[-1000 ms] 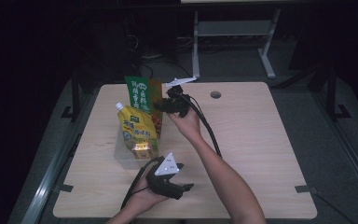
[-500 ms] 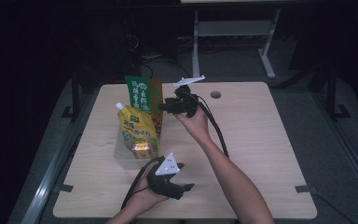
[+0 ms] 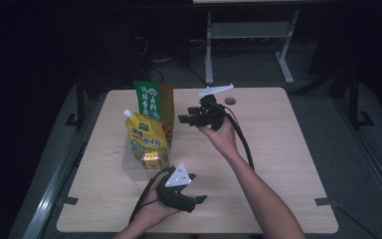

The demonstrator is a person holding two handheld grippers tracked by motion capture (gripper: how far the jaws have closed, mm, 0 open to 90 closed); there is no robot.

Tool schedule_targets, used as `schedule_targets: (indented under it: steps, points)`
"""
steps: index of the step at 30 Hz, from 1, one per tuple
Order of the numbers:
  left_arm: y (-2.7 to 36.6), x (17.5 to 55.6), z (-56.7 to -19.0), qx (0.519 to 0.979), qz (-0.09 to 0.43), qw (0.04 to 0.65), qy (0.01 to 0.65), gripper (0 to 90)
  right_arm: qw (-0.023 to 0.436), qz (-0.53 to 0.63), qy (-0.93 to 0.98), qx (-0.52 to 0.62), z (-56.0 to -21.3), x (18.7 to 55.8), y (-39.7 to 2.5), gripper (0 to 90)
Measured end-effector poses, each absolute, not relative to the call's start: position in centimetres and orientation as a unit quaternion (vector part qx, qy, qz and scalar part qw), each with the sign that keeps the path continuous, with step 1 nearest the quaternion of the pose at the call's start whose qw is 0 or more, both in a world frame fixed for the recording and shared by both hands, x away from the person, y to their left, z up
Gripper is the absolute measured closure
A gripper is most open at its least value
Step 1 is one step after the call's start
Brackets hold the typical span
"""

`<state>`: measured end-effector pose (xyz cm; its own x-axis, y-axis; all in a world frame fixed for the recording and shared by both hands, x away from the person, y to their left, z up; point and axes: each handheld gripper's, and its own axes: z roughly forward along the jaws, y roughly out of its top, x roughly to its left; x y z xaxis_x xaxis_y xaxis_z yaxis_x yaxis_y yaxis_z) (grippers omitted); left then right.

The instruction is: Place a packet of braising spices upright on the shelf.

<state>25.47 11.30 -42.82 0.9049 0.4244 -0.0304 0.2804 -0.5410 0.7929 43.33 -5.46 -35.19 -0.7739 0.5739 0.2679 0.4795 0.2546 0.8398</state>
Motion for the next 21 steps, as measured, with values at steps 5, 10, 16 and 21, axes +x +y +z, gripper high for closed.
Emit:
schedule_targets:
  steps: [5, 10, 16, 21]
  points:
    - [11.5, 25.5, -42.9, 0.875, 0.085, 0.431, 0.204, 25.0, 0.045, 0.510, 0.789, 0.339, -35.1, 42.7, -7.2, 39.4]
    - [11.6, 25.6, -42.9, 0.872, 0.085, 0.435, 0.207, 25.0, 0.046, 0.508, 0.784, 0.352, -35.3, 42.0, -9.1, 37.3]
    - [11.6, 25.6, -42.9, 0.872, 0.085, 0.435, 0.209, 25.0, 0.053, 0.503, 0.781, 0.367, -35.7, 41.1, -11.3, 36.9]
    - [11.7, 25.6, -42.9, 0.872, 0.086, 0.435, 0.207, 25.0, 0.054, 0.503, 0.776, 0.377, -36.0, 40.6, -12.6, 36.5]
